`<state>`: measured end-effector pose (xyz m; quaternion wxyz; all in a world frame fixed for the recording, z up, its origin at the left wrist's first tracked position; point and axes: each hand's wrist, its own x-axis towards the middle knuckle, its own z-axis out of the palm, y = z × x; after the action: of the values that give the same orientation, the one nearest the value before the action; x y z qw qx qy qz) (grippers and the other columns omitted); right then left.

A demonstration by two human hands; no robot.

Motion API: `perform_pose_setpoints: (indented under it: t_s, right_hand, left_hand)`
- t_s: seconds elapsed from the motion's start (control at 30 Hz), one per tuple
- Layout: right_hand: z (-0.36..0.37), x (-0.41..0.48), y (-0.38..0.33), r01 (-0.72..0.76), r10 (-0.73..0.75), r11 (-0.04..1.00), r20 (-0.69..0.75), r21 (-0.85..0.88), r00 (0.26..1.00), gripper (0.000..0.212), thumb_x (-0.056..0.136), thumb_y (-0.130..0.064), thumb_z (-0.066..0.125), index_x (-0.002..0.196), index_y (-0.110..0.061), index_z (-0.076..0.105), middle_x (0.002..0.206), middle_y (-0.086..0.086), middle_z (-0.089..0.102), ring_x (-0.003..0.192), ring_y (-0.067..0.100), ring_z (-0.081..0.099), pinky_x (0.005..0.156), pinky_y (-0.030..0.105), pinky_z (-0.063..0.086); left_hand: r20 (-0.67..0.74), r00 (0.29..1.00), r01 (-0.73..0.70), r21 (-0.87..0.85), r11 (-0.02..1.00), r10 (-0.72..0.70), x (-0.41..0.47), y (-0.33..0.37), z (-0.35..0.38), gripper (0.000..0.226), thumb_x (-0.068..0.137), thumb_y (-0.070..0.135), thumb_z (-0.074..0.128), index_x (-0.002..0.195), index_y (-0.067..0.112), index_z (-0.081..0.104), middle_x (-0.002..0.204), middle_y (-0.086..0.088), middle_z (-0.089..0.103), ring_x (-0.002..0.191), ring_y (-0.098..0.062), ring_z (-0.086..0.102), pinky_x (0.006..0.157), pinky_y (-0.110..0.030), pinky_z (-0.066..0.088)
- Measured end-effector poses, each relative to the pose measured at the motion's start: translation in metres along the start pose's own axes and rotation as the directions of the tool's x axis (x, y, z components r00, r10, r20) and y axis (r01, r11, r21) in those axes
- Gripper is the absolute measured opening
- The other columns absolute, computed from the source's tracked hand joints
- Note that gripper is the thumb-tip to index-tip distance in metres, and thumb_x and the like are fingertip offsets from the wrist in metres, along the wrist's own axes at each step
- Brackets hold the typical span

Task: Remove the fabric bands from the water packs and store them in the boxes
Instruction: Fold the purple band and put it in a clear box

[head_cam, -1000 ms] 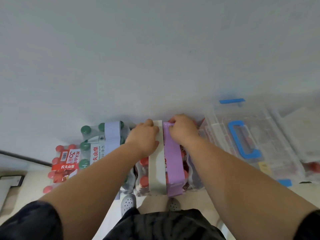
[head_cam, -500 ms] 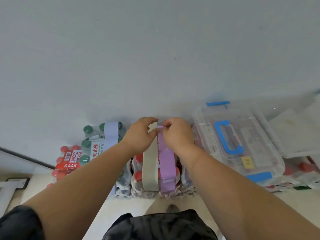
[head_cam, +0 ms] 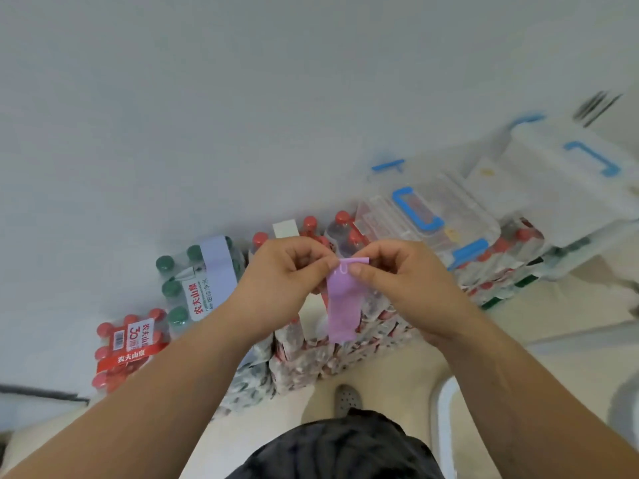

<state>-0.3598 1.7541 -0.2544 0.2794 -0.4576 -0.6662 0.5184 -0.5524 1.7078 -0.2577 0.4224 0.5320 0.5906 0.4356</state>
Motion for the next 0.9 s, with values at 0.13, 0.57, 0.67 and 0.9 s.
perform_pose_setpoints:
  t_s: [0.13, 0.57, 0.67, 0.9]
  right_hand:
    - [0.019, -0.046, -0.011, 0.0, 0.006, 0.996, -0.063, 0.091, 0.998, 0.006, 0.092, -0.016, 0.072, 0.093, -0.018, 0.077, 0.088, 0.014, 0.075, 0.078, 0.024, 0.067, 0.074, 0.044, 0.058]
    - [0.085, -0.107, -0.011, -0.076, 0.094, 0.95, -0.045, 0.303, 0.995, 0.013, 0.095, -0.003, 0.067, 0.097, -0.014, 0.074, 0.081, 0.013, 0.075, 0.071, 0.012, 0.069, 0.063, 0.022, 0.055]
    - [0.091, -0.109, -0.014, -0.06, 0.072, 0.951, -0.029, 0.304, 0.997, 0.014, 0.094, -0.004, 0.067, 0.098, -0.017, 0.071, 0.072, 0.004, 0.073, 0.069, 0.011, 0.069, 0.063, 0.023, 0.054]
    - [0.097, -0.108, -0.019, -0.05, 0.056, 0.962, -0.014, 0.27, 0.998, 0.025, 0.095, -0.002, 0.065, 0.086, -0.024, 0.073, 0.075, 0.017, 0.067, 0.068, 0.018, 0.061, 0.061, 0.029, 0.052]
  left_hand:
    - [0.035, 0.999, -0.028, -0.108, 0.994, 0.032, -0.035, 0.001, -0.005, 0.014, 0.094, 0.009, 0.065, 0.085, 0.01, 0.075, 0.072, -0.015, 0.072, 0.063, -0.03, 0.065, 0.064, -0.034, 0.058]
    - [-0.042, 0.999, 0.021, -0.116, 0.993, -0.026, -0.115, -0.009, -0.028, 0.012, 0.081, 0.0, 0.077, 0.086, 0.01, 0.078, 0.074, -0.019, 0.071, 0.062, -0.021, 0.062, 0.06, -0.032, 0.053]
    - [-0.142, 0.989, 0.015, -0.144, 0.99, -0.035, -0.127, -0.011, -0.027, 0.015, 0.081, -0.004, 0.075, 0.084, 0.01, 0.078, 0.07, -0.017, 0.071, 0.06, -0.019, 0.062, 0.057, -0.029, 0.053]
    - [-0.176, 0.983, 0.006, -0.227, 0.974, -0.047, -0.139, -0.022, -0.026, 0.021, 0.085, -0.001, 0.073, 0.087, 0.019, 0.078, 0.068, -0.036, 0.056, 0.057, -0.043, 0.049, 0.058, -0.045, 0.045]
